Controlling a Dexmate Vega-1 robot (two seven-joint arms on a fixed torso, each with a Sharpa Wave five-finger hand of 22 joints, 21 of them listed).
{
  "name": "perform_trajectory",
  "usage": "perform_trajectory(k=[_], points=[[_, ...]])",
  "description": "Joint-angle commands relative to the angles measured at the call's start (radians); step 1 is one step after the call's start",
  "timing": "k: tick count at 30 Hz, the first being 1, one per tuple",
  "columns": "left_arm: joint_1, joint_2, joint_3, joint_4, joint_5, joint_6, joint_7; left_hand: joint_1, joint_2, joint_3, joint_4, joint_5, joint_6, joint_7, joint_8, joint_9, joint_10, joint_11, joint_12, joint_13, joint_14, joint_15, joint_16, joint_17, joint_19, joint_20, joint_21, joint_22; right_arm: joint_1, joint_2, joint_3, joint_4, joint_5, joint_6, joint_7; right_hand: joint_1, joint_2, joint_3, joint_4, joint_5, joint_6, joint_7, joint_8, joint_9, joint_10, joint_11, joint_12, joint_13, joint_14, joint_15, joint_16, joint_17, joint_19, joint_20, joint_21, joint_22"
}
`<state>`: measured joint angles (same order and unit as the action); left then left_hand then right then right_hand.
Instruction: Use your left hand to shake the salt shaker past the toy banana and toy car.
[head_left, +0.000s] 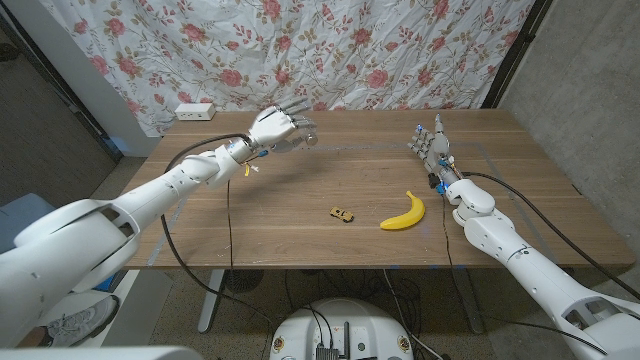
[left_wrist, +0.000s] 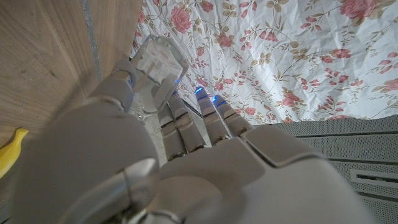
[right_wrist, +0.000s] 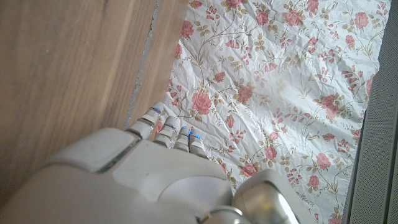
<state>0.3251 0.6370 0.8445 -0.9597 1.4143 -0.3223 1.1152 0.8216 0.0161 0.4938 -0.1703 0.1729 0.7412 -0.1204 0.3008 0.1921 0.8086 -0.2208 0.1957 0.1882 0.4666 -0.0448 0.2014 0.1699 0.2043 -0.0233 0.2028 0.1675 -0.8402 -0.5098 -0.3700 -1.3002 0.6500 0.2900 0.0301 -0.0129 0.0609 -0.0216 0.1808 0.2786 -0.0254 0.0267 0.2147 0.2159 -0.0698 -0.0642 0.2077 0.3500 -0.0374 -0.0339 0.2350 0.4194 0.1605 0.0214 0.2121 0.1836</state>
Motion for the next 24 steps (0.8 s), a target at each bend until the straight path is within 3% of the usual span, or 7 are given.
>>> perform_trajectory(k=[1, 24], points=[[-0.003, 0.014, 0.016, -0.015, 0.078, 0.054, 0.002, 0.002, 0.012, -0.008, -0.001, 0.006, 0.057, -0.067, 0.0, 0.002, -0.004, -0.005, -0.001, 0.006, 0.009, -0.152, -0.003, 0.006, 0.011, -0.002, -0.005, 0.003, 0.0, 0.0, 0.0, 0.0, 0.0, 0.0, 0.0, -0.006, 0.099, -0.001, 0.006, 0.007, -0.001, 0.009, 0.003, 0.004, -0.007, 0.0, 0.007, 0.003, -0.007, -0.036, 0.004, 0.006, 0.008, -0.001, 0.006, 0.005], [-0.053, 0.08, 0.199, -0.075, 0.124, 0.235, 0.002, 0.012, 0.018, -0.016, -0.004, 0.007, 0.062, -0.078, -0.006, 0.004, -0.012, -0.005, -0.003, 0.005, 0.015, -0.158, -0.004, 0.007, 0.011, -0.005, -0.008, 0.003, 0.0, 0.0, 0.0, 0.0, 0.0, 0.0, 0.0, -0.006, 0.099, -0.001, 0.006, 0.006, -0.001, 0.008, 0.004, 0.004, -0.005, 0.001, 0.007, 0.003, -0.006, -0.035, 0.004, 0.005, 0.007, 0.0, 0.006, 0.005]])
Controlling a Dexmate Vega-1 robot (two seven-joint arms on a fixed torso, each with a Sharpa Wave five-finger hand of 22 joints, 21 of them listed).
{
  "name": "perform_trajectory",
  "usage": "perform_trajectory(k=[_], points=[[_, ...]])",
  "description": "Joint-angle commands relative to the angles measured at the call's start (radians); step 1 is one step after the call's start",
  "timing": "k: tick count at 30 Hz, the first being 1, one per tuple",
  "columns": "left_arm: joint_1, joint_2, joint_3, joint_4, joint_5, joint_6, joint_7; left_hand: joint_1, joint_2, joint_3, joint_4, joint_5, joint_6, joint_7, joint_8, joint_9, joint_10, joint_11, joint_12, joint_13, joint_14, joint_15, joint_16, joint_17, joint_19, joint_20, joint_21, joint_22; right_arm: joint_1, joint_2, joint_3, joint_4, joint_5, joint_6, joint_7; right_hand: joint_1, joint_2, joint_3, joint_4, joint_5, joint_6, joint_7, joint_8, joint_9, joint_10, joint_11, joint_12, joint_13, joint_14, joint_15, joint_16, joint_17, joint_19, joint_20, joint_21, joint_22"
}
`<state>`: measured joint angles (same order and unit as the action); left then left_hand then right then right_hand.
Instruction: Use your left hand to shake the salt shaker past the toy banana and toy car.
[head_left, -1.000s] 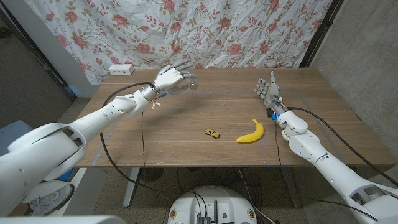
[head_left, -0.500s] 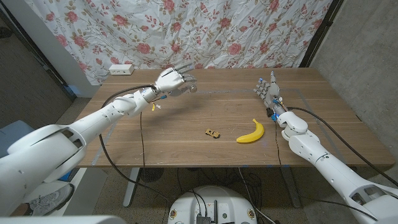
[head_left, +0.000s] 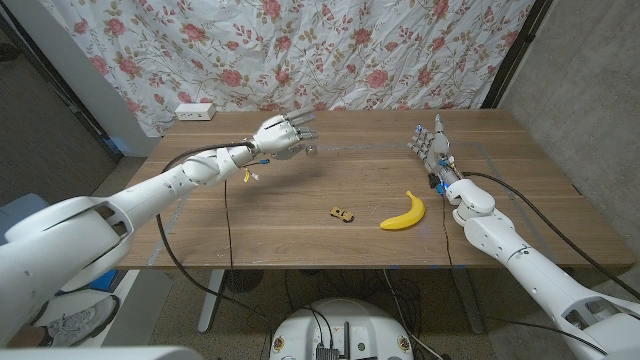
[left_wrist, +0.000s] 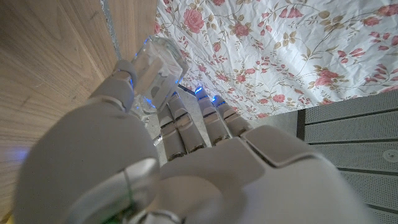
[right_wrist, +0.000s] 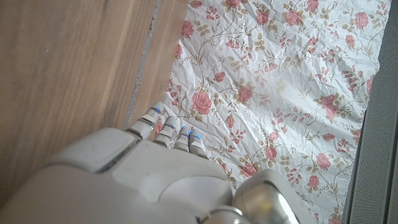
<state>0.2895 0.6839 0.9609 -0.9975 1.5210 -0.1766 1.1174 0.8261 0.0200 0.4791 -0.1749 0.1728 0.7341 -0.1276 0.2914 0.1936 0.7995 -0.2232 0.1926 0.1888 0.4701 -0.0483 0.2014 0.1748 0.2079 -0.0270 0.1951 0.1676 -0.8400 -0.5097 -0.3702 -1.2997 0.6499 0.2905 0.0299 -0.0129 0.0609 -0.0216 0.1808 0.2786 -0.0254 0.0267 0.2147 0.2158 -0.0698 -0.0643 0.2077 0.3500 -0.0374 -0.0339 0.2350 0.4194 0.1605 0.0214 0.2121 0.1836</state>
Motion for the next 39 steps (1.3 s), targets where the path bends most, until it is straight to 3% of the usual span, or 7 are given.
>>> perform_trajectory(k=[1, 11, 27, 39], points=[[-0.018, 0.035, 0.086, -0.039, 0.017, 0.09, 0.0, 0.008, 0.014, -0.002, 0.0, 0.007, 0.069, -0.07, 0.003, 0.002, -0.003, -0.003, 0.0, 0.005, 0.012, -0.155, -0.004, 0.002, 0.007, -0.002, -0.001, 0.003, 0.0, 0.0, 0.0, 0.0, 0.0, 0.0, 0.0, -0.006, 0.099, -0.001, 0.006, 0.006, -0.001, 0.008, 0.003, 0.004, -0.005, 0.001, 0.007, 0.003, -0.006, -0.034, 0.004, 0.005, 0.007, 0.0, 0.006, 0.005], [-0.022, 0.056, 0.126, -0.046, 0.024, 0.125, 0.0, 0.015, 0.018, -0.003, -0.001, 0.008, 0.069, -0.071, 0.0, 0.003, -0.008, -0.003, -0.001, 0.004, 0.015, -0.155, -0.004, 0.002, 0.008, 0.0, -0.001, 0.003, 0.0, 0.0, 0.0, 0.0, 0.0, 0.0, 0.0, -0.006, 0.099, -0.001, 0.006, 0.007, -0.001, 0.009, 0.003, 0.004, -0.006, 0.0, 0.007, 0.003, -0.007, -0.035, 0.004, 0.005, 0.007, 0.0, 0.006, 0.005], [-0.013, 0.063, 0.128, -0.008, 0.017, 0.137, 0.0, 0.022, 0.026, -0.009, 0.0, 0.008, 0.065, -0.073, -0.008, 0.004, -0.016, -0.003, -0.002, 0.004, 0.02, -0.155, -0.004, 0.003, 0.008, 0.003, -0.002, 0.003, 0.0, 0.0, 0.0, 0.0, 0.0, 0.0, 0.0, -0.006, 0.099, -0.001, 0.006, 0.007, -0.001, 0.01, 0.004, 0.004, -0.006, -0.001, 0.007, 0.003, -0.006, -0.036, 0.004, 0.005, 0.008, -0.001, 0.006, 0.005], [-0.034, 0.077, 0.145, -0.019, 0.025, 0.146, 0.0, 0.026, 0.031, -0.013, 0.001, 0.008, 0.063, -0.075, -0.012, 0.004, -0.021, -0.003, -0.003, 0.004, 0.02, -0.155, -0.005, 0.003, 0.011, 0.002, -0.002, 0.003, 0.0, 0.0, 0.0, 0.0, 0.0, 0.0, 0.0, -0.006, 0.099, -0.001, 0.006, 0.007, -0.001, 0.01, 0.004, 0.004, -0.007, 0.001, 0.007, 0.003, -0.006, -0.035, 0.004, 0.005, 0.007, 0.0, 0.006, 0.005]])
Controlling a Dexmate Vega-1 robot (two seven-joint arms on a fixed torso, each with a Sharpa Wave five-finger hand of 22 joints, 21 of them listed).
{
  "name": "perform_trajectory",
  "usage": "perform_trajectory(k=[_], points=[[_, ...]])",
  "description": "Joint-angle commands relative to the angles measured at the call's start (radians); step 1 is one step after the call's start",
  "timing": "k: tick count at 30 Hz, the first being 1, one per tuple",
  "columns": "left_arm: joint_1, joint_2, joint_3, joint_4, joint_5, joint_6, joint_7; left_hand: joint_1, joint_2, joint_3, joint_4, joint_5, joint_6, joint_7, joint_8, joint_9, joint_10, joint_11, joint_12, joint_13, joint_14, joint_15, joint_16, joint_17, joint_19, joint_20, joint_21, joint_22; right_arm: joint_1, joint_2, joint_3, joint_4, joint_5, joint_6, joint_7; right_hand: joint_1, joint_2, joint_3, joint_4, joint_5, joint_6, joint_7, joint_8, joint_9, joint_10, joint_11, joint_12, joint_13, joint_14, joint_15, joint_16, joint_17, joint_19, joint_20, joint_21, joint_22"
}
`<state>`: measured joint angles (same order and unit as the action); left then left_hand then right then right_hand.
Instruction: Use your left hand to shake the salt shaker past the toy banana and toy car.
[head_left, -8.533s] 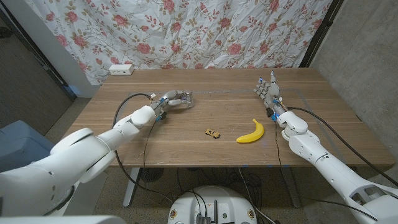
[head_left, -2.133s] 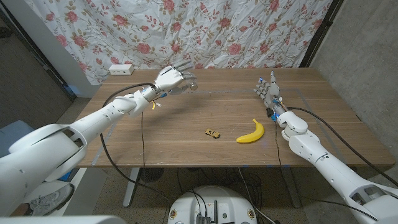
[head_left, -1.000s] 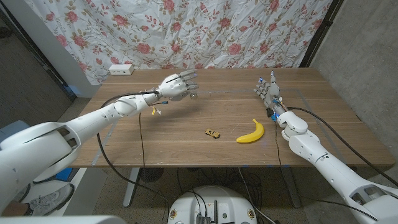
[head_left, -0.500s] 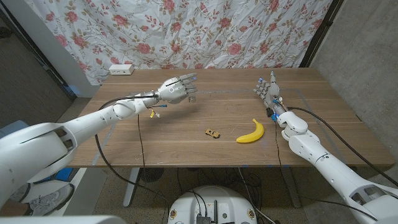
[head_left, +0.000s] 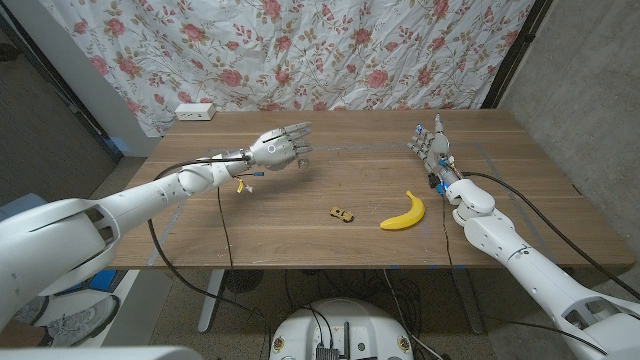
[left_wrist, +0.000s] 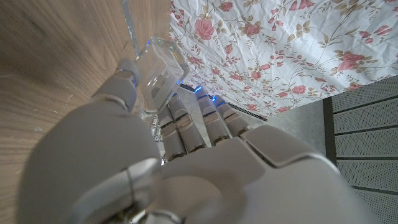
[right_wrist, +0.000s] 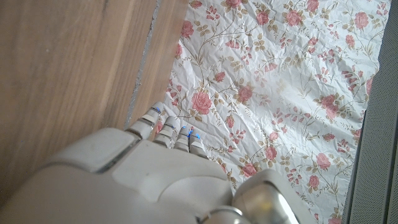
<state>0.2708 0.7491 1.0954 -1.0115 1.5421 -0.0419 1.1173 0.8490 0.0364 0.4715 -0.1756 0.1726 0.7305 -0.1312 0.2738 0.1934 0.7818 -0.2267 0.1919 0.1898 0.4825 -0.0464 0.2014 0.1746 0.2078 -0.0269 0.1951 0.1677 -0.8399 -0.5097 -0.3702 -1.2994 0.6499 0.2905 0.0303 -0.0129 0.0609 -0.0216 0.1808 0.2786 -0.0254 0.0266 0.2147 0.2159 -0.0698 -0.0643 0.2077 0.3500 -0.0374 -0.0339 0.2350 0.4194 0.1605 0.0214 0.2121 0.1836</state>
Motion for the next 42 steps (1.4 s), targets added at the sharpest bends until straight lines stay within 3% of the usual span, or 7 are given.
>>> perform_trajectory(k=[1, 23, 42], points=[[-0.018, 0.014, 0.012, -0.008, 0.004, 0.012, 0.0, 0.003, 0.015, -0.005, 0.002, 0.008, 0.066, -0.071, 0.005, 0.004, -0.003, 0.001, -0.002, 0.003, 0.007, -0.157, -0.005, 0.003, 0.011, 0.003, -0.002, 0.003, 0.0, 0.0, 0.0, 0.0, 0.0, 0.0, 0.0, -0.006, 0.099, -0.001, 0.006, 0.007, 0.0, 0.009, 0.004, 0.004, -0.007, 0.0, 0.007, 0.003, -0.006, -0.035, 0.004, 0.005, 0.007, 0.0, 0.006, 0.005], [-0.093, 0.072, 0.049, -0.094, 0.016, 0.03, 0.0, 0.004, 0.021, -0.015, 0.004, 0.007, 0.062, -0.077, -0.002, 0.005, -0.009, 0.001, -0.002, 0.003, 0.007, -0.157, -0.006, 0.004, 0.012, -0.002, -0.003, 0.003, 0.0, 0.0, 0.0, 0.0, 0.0, 0.0, 0.0, -0.006, 0.099, -0.001, 0.006, 0.007, -0.001, 0.009, 0.003, 0.004, -0.006, -0.001, 0.007, 0.003, -0.007, -0.035, 0.004, 0.005, 0.007, 0.0, 0.006, 0.005], [-0.157, 0.075, 0.052, -0.096, 0.016, 0.069, 0.0, 0.006, 0.024, -0.02, 0.004, 0.008, 0.063, -0.08, -0.005, 0.006, -0.013, 0.001, -0.002, 0.003, 0.006, -0.159, -0.007, 0.004, 0.012, -0.002, -0.003, 0.003, 0.0, 0.0, 0.0, -0.001, 0.0, 0.0, 0.0, -0.006, 0.099, -0.001, 0.006, 0.007, -0.001, 0.01, 0.003, 0.004, -0.006, -0.001, 0.007, 0.003, -0.007, -0.035, 0.004, 0.005, 0.007, 0.0, 0.006, 0.005]])
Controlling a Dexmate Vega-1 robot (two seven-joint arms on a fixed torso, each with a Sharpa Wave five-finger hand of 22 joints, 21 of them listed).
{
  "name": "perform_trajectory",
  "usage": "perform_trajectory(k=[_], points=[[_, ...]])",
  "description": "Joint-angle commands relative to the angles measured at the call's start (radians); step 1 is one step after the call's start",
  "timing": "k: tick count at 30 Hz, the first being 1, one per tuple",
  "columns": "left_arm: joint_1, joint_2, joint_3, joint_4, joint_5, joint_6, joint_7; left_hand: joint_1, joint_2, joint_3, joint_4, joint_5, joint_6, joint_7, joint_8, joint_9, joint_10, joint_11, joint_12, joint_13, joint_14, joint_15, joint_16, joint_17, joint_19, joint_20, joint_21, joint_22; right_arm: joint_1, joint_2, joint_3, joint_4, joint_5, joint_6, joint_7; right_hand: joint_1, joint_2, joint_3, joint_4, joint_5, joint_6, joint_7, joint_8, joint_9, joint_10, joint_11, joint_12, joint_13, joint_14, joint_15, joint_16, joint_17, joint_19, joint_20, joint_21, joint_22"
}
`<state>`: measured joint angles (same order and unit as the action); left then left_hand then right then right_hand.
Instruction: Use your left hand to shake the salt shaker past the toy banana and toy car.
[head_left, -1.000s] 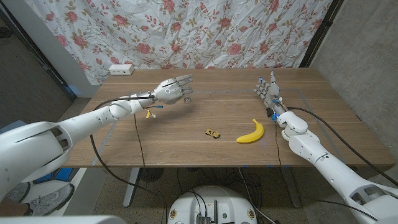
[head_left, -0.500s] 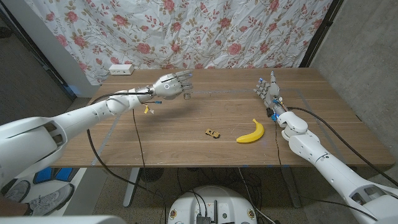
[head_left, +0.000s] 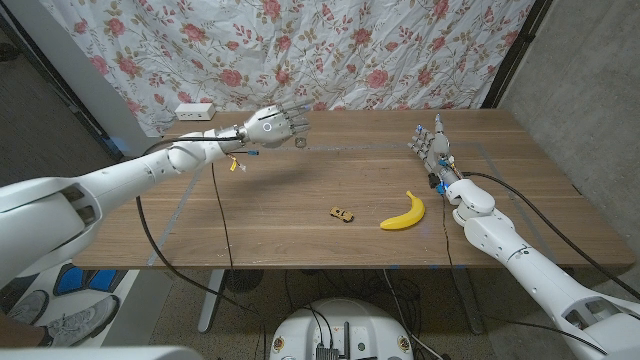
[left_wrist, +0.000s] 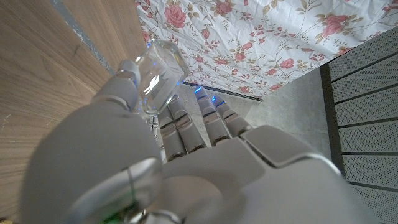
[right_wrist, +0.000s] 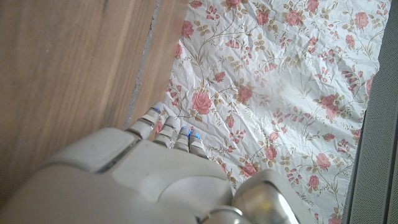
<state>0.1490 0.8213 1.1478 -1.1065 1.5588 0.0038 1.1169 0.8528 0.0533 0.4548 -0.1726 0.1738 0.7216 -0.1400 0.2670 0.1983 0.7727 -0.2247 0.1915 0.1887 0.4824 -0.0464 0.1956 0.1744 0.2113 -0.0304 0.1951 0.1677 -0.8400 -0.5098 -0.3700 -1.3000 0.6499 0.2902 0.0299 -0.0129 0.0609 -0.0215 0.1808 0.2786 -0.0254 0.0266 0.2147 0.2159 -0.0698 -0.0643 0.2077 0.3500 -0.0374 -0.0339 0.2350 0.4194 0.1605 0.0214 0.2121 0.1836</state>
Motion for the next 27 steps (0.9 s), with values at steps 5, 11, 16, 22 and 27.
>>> perform_trajectory(k=[5, 11, 16, 22, 27], points=[[-0.042, 0.005, -0.002, -0.007, 0.001, 0.033, 0.0, 0.003, 0.008, -0.005, 0.001, 0.006, 0.069, -0.072, 0.0, 0.001, -0.005, -0.001, -0.002, 0.004, 0.006, -0.159, -0.002, 0.004, 0.008, 0.0, -0.004, 0.003, 0.0, 0.0, 0.0, 0.0, 0.0, 0.0, 0.0, -0.006, 0.099, -0.001, 0.006, 0.007, -0.001, 0.01, 0.003, 0.004, -0.006, -0.001, 0.007, 0.003, -0.006, -0.034, 0.004, 0.005, 0.007, -0.001, 0.006, 0.005], [-0.05, 0.015, 0.009, -0.022, 0.002, 0.039, 0.0, 0.003, 0.009, -0.007, 0.001, 0.007, 0.07, -0.072, -0.001, 0.001, -0.007, -0.001, -0.002, 0.004, 0.005, -0.16, -0.002, 0.004, 0.008, 0.0, -0.004, 0.003, 0.0, 0.0, 0.0, 0.0, 0.0, 0.0, 0.0, -0.006, 0.099, -0.001, 0.006, 0.007, -0.001, 0.01, 0.003, 0.004, -0.006, -0.001, 0.007, 0.003, -0.007, -0.035, 0.004, 0.005, 0.007, -0.001, 0.006, 0.005], [-0.052, 0.02, 0.021, -0.023, 0.001, 0.033, 0.0, 0.004, 0.011, -0.008, 0.001, 0.007, 0.069, -0.073, -0.003, 0.002, -0.008, -0.001, -0.002, 0.004, 0.004, -0.16, -0.003, 0.004, 0.008, 0.0, -0.004, 0.003, 0.0, 0.0, 0.0, 0.0, 0.0, 0.0, 0.0, -0.006, 0.099, -0.001, 0.006, 0.007, -0.001, 0.009, 0.004, 0.004, -0.006, 0.001, 0.007, 0.003, -0.006, -0.035, 0.004, 0.006, 0.007, 0.0, 0.006, 0.005], [-0.027, 0.021, 0.011, -0.029, 0.002, 0.021, 0.0, 0.005, 0.011, -0.009, 0.0, 0.007, 0.07, -0.073, -0.002, 0.002, -0.009, -0.001, -0.002, 0.004, 0.003, -0.161, -0.003, 0.004, 0.009, -0.002, -0.004, 0.003, 0.0, 0.0, 0.0, 0.0, 0.0, 0.0, 0.0, -0.006, 0.099, -0.001, 0.006, 0.007, -0.001, 0.009, 0.003, 0.004, -0.006, 0.0, 0.007, 0.003, -0.006, -0.034, 0.004, 0.005, 0.007, -0.001, 0.006, 0.005], [-0.011, 0.022, 0.017, -0.037, 0.002, 0.013, 0.0, 0.006, 0.011, -0.009, 0.0, 0.007, 0.071, -0.073, -0.003, 0.002, -0.009, -0.001, -0.002, 0.004, 0.003, -0.161, -0.003, 0.004, 0.01, -0.002, -0.003, 0.003, 0.0, 0.0, 0.0, 0.0, 0.0, 0.0, 0.0, -0.006, 0.099, -0.001, 0.006, 0.007, -0.001, 0.009, 0.003, 0.004, -0.006, -0.001, 0.007, 0.003, -0.006, -0.036, 0.004, 0.006, 0.007, 0.0, 0.006, 0.005]])
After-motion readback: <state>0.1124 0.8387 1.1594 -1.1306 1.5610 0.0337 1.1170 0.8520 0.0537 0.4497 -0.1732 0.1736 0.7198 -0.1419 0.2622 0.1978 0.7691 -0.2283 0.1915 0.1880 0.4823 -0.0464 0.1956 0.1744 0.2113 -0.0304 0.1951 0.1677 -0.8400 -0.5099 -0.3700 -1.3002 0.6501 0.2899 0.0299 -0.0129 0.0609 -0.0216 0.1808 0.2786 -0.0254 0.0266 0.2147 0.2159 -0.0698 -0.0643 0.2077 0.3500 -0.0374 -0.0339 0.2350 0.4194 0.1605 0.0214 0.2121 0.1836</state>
